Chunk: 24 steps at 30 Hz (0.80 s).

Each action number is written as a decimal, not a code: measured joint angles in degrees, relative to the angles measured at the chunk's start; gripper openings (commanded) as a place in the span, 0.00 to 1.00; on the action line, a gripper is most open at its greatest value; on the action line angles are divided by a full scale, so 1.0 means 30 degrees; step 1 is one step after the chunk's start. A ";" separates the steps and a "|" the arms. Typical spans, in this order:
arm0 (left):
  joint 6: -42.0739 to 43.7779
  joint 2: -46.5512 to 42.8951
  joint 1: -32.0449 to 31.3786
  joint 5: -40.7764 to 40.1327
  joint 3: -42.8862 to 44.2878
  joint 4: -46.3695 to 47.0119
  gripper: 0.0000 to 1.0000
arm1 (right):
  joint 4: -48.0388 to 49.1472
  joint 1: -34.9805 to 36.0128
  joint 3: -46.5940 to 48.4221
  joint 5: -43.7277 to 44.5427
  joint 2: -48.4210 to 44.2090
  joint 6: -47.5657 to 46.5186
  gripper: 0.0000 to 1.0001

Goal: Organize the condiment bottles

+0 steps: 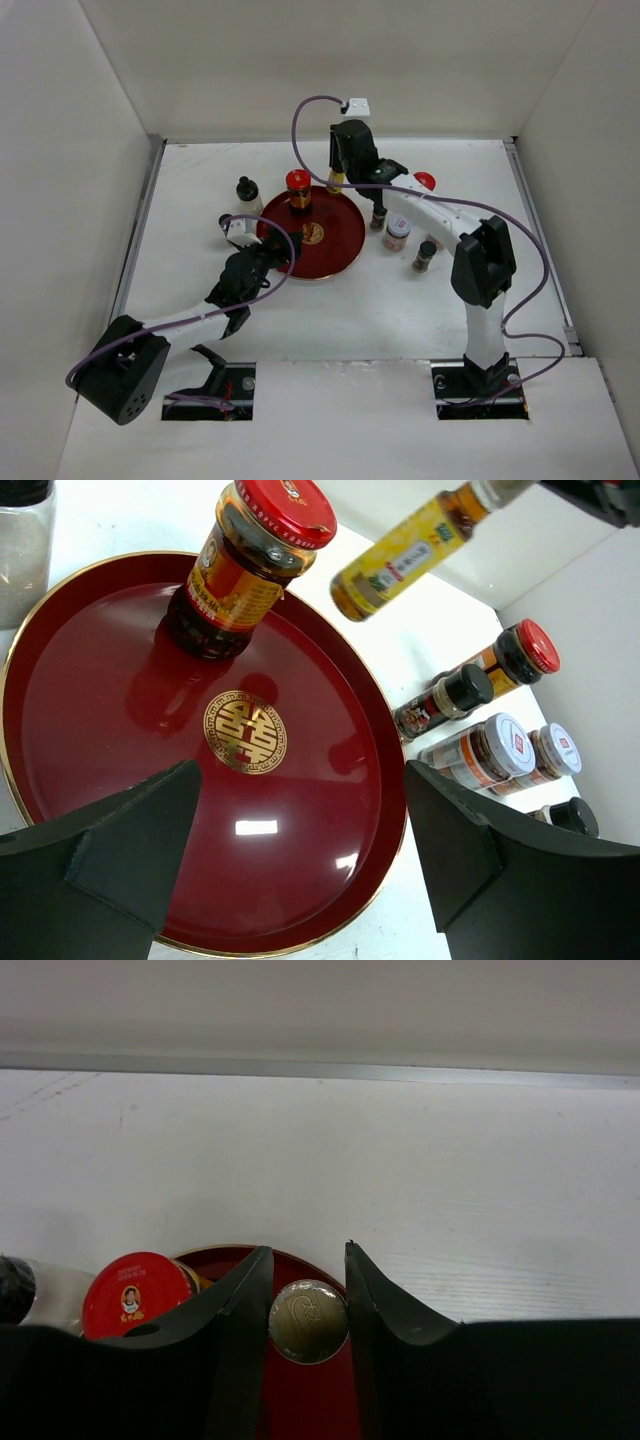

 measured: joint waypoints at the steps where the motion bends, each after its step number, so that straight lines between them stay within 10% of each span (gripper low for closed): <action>1: -0.0007 0.0000 0.0044 0.0000 -0.0007 -0.0007 0.82 | 0.0036 0.0036 0.0226 -0.0102 0.0299 0.0029 0.28; 18: -0.0022 -0.0007 0.0044 0.0000 -0.0036 0.0007 0.82 | 0.0044 0.0474 0.1151 -0.0627 0.3060 0.0590 0.31; 24: -0.0029 -0.0007 0.0087 -0.0015 -0.0073 0.0000 0.80 | 0.0415 0.0903 0.1100 -0.0576 0.3388 0.0583 0.46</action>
